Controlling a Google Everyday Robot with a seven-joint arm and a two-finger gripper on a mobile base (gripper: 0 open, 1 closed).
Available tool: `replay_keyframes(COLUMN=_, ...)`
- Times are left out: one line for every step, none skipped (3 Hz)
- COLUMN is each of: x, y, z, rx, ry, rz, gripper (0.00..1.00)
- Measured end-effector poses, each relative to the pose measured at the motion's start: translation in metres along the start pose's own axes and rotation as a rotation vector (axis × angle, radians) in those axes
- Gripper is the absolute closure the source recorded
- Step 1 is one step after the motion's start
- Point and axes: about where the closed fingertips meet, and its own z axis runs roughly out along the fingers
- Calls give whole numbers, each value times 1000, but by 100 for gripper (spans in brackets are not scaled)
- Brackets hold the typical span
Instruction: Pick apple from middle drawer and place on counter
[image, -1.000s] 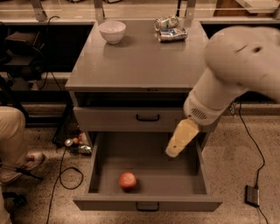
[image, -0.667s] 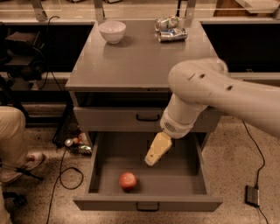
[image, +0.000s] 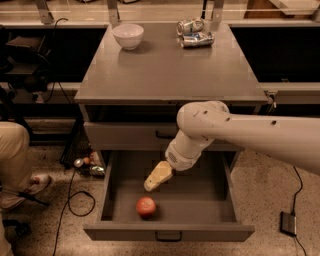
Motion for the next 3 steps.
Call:
replay_keyframes(x=-5, y=0, z=-1, rx=5, ry=-18, rz=-4, gripper=0)
replay_keyframes(x=-5, y=2, z=9, rx=9, ry=-8, rz=13, gripper=0)
replay_keyframes(x=-9, y=1, z=47, rx=8, ry=18, rz=56, gripper=0)
